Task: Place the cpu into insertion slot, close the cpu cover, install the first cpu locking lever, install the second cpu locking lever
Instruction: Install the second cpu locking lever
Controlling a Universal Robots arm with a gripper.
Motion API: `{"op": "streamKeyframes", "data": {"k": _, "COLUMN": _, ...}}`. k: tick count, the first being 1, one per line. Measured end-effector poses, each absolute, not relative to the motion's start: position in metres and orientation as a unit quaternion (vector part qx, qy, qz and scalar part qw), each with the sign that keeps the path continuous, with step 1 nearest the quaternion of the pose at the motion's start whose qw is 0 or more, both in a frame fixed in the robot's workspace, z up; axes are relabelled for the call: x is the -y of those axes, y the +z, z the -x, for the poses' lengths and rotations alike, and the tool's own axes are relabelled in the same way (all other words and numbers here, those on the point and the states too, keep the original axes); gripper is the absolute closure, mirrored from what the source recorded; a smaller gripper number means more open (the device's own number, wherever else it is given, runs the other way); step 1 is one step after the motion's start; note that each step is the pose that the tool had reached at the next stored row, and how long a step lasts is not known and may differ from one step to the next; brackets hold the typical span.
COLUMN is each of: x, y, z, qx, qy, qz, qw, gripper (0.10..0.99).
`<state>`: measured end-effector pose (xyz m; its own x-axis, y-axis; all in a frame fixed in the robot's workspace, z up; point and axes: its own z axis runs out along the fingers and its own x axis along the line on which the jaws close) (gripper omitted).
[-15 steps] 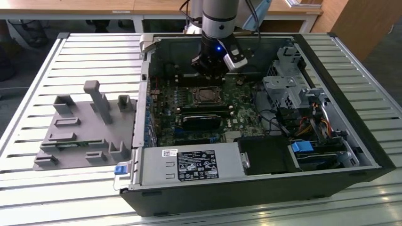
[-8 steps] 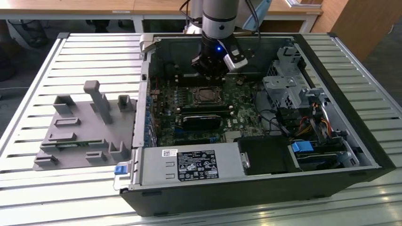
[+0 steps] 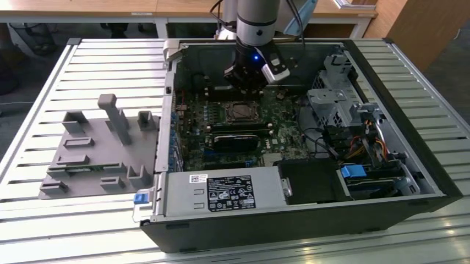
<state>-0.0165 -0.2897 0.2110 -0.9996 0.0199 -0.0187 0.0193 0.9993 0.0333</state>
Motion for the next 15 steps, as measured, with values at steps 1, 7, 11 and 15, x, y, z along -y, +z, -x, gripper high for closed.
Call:
{"op": "streamKeyframes", "data": {"k": 1, "x": 0.2900, "y": 0.2110, "z": 0.0165, "qx": -1.000, "qy": 0.017, "qz": -0.010, "qw": 0.009, "gripper": 0.980}}
{"op": "streamKeyframes", "data": {"k": 7, "x": 0.2926, "y": 0.2110, "z": 0.0165, "qx": -1.000, "qy": 0.017, "qz": -0.010, "qw": 0.010, "gripper": 0.980}}
{"op": "streamKeyframes", "data": {"k": 11, "x": 0.2952, "y": 0.2110, "z": 0.0165, "qx": -1.000, "qy": 0.017, "qz": -0.010, "qw": 0.010, "gripper": 0.980}}
{"op": "streamKeyframes", "data": {"k": 15, "x": 0.2987, "y": 0.2110, "z": 0.0165, "qx": -1.000, "qy": 0.017, "qz": -0.010, "qw": 0.010, "gripper": 0.980}}
